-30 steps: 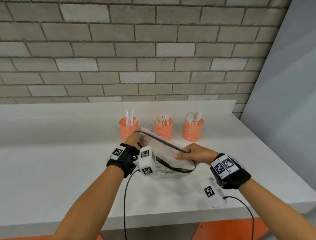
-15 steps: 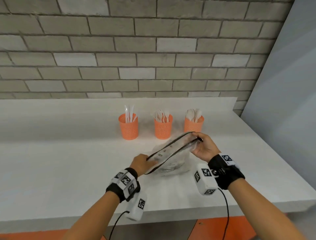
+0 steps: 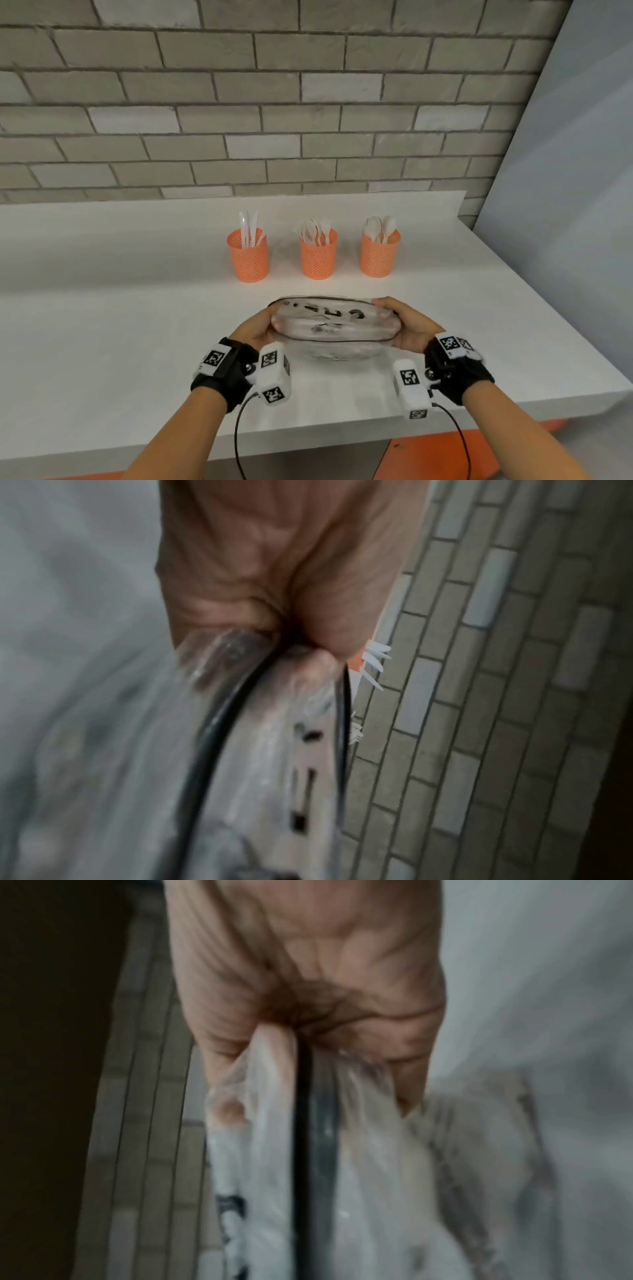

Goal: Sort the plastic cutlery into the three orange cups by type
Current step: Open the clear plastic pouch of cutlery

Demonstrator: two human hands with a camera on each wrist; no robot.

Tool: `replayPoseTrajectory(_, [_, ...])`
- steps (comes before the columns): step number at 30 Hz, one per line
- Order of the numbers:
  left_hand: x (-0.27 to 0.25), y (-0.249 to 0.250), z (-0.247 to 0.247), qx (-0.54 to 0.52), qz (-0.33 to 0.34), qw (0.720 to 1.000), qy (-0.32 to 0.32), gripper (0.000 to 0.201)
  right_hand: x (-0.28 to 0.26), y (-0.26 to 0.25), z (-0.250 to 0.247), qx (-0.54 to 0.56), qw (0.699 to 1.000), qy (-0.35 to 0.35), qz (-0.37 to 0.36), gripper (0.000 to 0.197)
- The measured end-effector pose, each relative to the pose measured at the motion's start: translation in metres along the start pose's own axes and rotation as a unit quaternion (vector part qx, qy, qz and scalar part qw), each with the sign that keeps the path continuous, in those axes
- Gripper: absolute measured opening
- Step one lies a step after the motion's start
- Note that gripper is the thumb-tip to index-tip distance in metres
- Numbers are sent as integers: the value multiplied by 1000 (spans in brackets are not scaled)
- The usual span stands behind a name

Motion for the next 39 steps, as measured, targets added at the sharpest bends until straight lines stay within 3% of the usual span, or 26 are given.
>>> replayPoseTrajectory(1, [0,-3,-2,29,7,1000,-5,29,3,-2,0,58,998,-16,0,39])
replayPoseTrajectory(3, [1,-10,-7,107,1,993,-42,66,9,-6,-3,157,987,-32,12,72])
replayPoseTrajectory(4, [-2,-14,-6,143,-4,987,-75,83,11,-8,-3,193,980,-39,17,78])
replayPoseTrajectory(6, [-6,-12,-5,173,11,978,-118,96,15,-11,1,231,971,-57,11,84])
replayPoseTrajectory(8, [-8,-9,-1,165,24,978,-125,90,23,-10,1,259,965,-49,-2,80])
replayPoseTrajectory(11, [-8,-5,2,82,19,989,-120,45,35,0,1,286,958,-36,-13,73])
replayPoseTrajectory(14, [1,-6,-9,30,-4,997,-69,55,29,8,15,281,958,-58,6,59])
replayPoseTrajectory(18, [15,-14,-13,-66,-24,998,-2,62,25,13,25,280,955,-77,53,24])
replayPoseTrajectory(21, [19,-19,-2,-131,-42,990,-20,66,33,16,24,324,936,-110,79,39])
replayPoseTrajectory(23, [20,-16,1,-144,-28,989,-20,53,38,11,21,237,967,-90,17,31])
replayPoseTrajectory(25, [20,-14,-2,-153,-16,988,0,43,36,6,14,93,994,-21,-52,45])
replayPoseTrajectory(27, [23,-13,-15,-160,14,986,45,55,33,6,-1,0,994,74,-79,70])
replayPoseTrajectory(28, [22,-10,-25,-123,51,987,87,65,30,3,-9,-29,987,120,-100,69])
replayPoseTrajectory(30, [10,10,-44,30,194,963,187,57,19,-11,-19,-103,952,207,-202,56])
replayPoseTrajectory(31, [0,23,-44,122,276,927,221,49,12,-21,-20,-157,919,239,-272,49])
replayPoseTrajectory(33, [-21,40,-25,271,415,839,223,31,-7,-37,-6,-290,834,264,-388,32])
replayPoseTrajectory(35, [-27,41,-5,361,457,790,191,17,-16,-41,11,-395,766,268,-431,20])
replayPoseTrajectory(36, [-26,38,1,392,447,783,180,11,-17,-39,16,-423,748,271,-434,22])
replayPoseTrajectory(39, [-20,31,8,454,391,779,185,11,-15,-23,22,-459,735,278,-414,28])
Point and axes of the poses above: each hand's wrist, its own x-axis towards the middle knuckle, its own z-axis out of the palm, y = z × x, the point moved 8 cm from there along x, towards the middle knuckle, and after that the axes turned 13 degrees about y, right-handed, at the moved point
